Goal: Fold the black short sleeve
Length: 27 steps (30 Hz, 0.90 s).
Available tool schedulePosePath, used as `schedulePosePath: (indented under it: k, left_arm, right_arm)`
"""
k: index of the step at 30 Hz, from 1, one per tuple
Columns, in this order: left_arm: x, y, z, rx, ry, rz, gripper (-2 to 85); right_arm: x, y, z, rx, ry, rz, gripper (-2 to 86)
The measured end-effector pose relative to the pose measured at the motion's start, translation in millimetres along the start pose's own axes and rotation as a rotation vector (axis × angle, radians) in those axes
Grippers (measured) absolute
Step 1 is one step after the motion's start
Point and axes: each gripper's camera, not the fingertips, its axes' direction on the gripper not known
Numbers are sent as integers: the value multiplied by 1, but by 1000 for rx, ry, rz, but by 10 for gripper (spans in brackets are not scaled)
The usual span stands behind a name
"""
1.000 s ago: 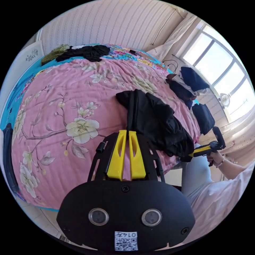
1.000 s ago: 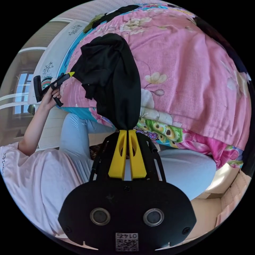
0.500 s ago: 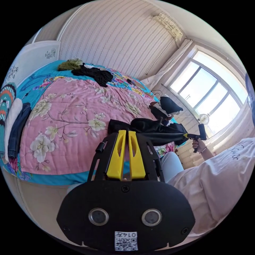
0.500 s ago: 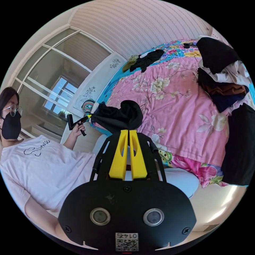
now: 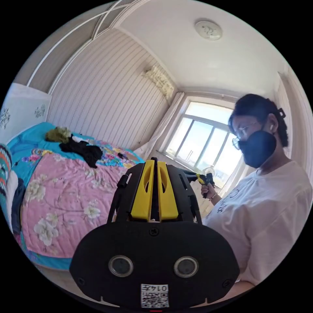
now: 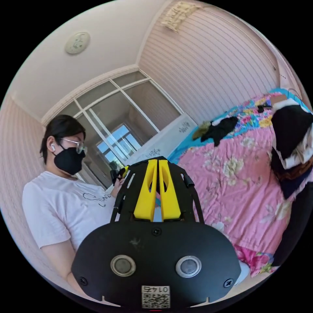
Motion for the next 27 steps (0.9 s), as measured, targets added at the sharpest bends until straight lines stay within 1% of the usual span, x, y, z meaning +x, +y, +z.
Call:
schedulePosePath:
  k: [2, 3, 5, 7, 10, 12, 13, 14, 15, 16, 18, 20, 21, 23, 25, 27]
  left_arm:
    - [17, -25, -21, 32, -11, 69, -10]
    - [24, -39, -30, 45, -20, 97, -10]
    - [26, -56, -37, 52, -52, 124, -10]
    - [15, -72, -32, 40, -85, 134, -10]
    - [-35, -101, 4, -8, -139, 67, -10]
    - [-82, -131, 52, -85, -161, -19, -10]
    - [-89, -140, 64, -102, -165, -19, -10]
    - [-97, -162, 86, -118, -222, 7, -10]
    - [-99, -185, 104, -117, -308, 71, -10]
    - [-100, -196, 110, -112, -344, 92, -10]
    - [-96, -235, 115, 10, -400, 119, -10]
    - [-93, -249, 109, 116, -380, 128, -10]
    - [-92, -252, 105, 140, -376, 140, -10]
    - [-96, -247, 102, 128, -393, 165, -10]
    - [-107, -231, 99, 90, -423, 172, -10]
    - [-128, -193, 94, 6, -435, 151, -10]
  right_arm:
    - [-33, -29, -6, 22, -30, -103, -1]
    - [-52, -46, -5, 3, -16, -168, -1]
    - [-70, -68, 5, -47, 54, -229, -1]
    - [-68, -89, 21, -100, 115, -248, -1]
    - [-23, -133, 52, -148, 178, -188, -2]
    - [26, -173, 89, -238, 375, -164, -1]
    - [36, -183, 99, -260, 437, -159, -1]
    - [53, -207, 112, -278, 519, -129, -1]
    - [59, -233, 118, -241, 536, -109, -1]
    - [59, -246, 117, -203, 531, -101, -1]
    - [37, -285, 109, 14, 468, -174, -2]
    - [17, -297, 103, 135, 444, -275, -2]
    - [9, -299, 102, 173, 418, -318, -2]
    - [8, -294, 103, 177, 363, -346, -1]
    - [14, -278, 106, 137, 336, -370, -1]
    - [31, -242, 114, 54, 339, -381, -1]
